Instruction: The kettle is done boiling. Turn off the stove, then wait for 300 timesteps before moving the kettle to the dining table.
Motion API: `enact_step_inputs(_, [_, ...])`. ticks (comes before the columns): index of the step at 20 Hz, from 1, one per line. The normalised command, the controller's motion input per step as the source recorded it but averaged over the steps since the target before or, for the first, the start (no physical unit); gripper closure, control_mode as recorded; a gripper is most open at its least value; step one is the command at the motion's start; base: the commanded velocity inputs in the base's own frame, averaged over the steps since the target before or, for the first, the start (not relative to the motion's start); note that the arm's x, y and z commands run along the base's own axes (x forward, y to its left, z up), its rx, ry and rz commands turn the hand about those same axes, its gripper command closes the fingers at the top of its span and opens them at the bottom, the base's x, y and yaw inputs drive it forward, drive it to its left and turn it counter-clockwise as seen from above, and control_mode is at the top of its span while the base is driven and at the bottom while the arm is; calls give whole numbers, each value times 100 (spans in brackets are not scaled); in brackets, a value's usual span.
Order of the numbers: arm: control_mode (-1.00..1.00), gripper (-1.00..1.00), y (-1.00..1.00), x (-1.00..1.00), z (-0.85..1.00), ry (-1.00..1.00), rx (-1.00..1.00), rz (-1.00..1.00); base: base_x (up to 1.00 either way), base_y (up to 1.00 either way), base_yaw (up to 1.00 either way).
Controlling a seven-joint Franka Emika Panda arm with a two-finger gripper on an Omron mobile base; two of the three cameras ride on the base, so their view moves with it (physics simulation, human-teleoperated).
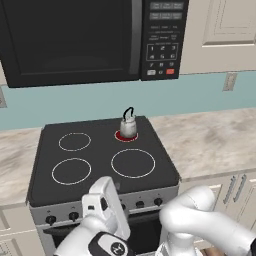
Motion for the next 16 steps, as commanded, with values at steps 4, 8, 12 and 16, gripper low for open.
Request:
enact_step_inputs(4, [-100,-100,0,0,-26,6,-17,24,0,0,0])
enact_step_inputs(8, [-100,-100,0,-1,-21,3,-19,21,0,0,0])
enact_step_inputs(12, [-100,-100,-1,0,-23,2,-17,16,0,0,0])
enact_step_inputs(16, [-100,-100,-5,13,-37,3,-13,8,0,0,0])
